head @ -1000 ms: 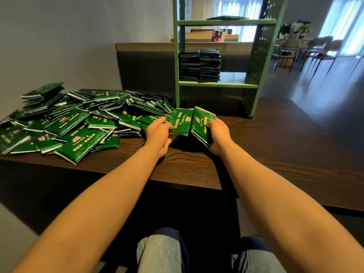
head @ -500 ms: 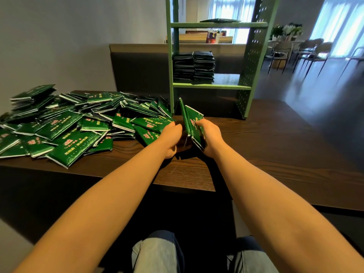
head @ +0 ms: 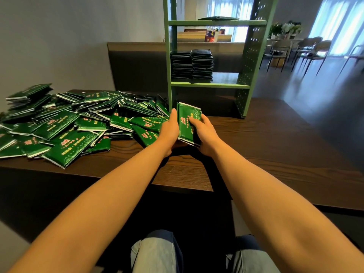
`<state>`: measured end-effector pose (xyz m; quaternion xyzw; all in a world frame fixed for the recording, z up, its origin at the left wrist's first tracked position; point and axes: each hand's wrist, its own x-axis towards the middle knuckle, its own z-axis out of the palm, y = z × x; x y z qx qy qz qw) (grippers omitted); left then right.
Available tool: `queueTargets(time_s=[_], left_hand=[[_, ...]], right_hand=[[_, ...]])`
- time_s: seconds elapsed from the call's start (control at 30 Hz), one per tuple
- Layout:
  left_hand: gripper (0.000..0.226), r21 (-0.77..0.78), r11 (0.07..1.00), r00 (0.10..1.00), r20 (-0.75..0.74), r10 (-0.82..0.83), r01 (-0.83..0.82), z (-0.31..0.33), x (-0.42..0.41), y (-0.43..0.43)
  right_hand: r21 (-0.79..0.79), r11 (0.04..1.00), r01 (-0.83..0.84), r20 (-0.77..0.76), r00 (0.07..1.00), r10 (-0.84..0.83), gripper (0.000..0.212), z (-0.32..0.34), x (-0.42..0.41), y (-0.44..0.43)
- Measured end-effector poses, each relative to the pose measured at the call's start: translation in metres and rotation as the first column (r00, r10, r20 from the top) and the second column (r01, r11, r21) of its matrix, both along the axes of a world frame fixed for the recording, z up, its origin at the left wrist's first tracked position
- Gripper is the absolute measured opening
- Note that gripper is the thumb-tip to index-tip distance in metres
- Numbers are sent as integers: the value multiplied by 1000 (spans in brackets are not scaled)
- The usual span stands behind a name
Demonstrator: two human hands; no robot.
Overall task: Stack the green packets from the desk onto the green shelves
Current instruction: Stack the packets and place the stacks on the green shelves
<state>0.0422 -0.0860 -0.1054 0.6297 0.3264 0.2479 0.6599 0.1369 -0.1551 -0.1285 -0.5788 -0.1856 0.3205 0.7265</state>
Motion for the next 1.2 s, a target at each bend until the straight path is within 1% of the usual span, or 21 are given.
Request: queueTargets(time_s=[0.07,0.13,0.2,0.27,0.33,0.4,0.43,0.47,0.57,0.67,0.77,0.87,0.93,1.0,1.1,1.13,1.2], left_hand=[[63,228,972,991,-101,84,-59,1,3,0],[58,400,915,980,-154,124,-53,3,2,-1],[54,508,859,967,-184,177,-61,1,-2,0],[46,600,791,938,-192,288,-120,-1,-8,4],[36,663,731,903,-199,381,-162,-4,-16,11],[27,711,686,883,-210,420,-157,-10,-25,23],[25,740,658,876,-217,430,-140,-15,-29,28],[25,769,629,870,-226,438,-117,-21,-33,34],[44,834,550,860,-257,441,-33,-34,-35,42],[52,867,493,823,-331,462,72,-39,-30,44],[47,869,484,794,-364,487,102,-40,-30,46],[39,848,530,830,-313,462,25,-38,-34,49],[36,829,558,863,-254,437,-39,-36,-38,49],[32,815,569,896,-172,411,-105,-31,-42,47],[19,774,595,933,-17,360,-215,-22,-48,41],[20,755,612,940,17,341,-235,-20,-50,39],[30,709,656,948,53,314,-257,-19,-49,34]], right_hand=[[-32,999,-27,-38,999,26,27,2,0,0],[-52,998,-47,-57,997,44,17,3,0,-1],[-75,997,-37,-28,999,35,14,2,2,3],[-99,995,-15,45,999,19,20,1,1,9],[-131,991,33,125,992,-17,26,0,-1,13],[-164,983,86,192,980,-54,23,0,1,16],[-173,979,107,202,977,-71,22,-1,2,17],[-175,977,121,203,976,-85,25,-2,3,18],[-172,975,140,230,968,-99,38,-7,5,19],[-166,976,140,242,965,-98,39,-7,3,15],[-154,978,143,255,962,-101,37,-8,4,12],[-145,981,129,251,964,-90,32,-8,5,9],[-131,985,110,218,973,-80,19,-7,6,6],[-121,988,92,170,983,-71,7,-5,6,4],[-122,989,78,77,995,-69,7,-1,6,2],[-133,989,69,30,997,-66,4,3,4,0],[-155,987,45,-73,996,-57,7,9,2,-3]])
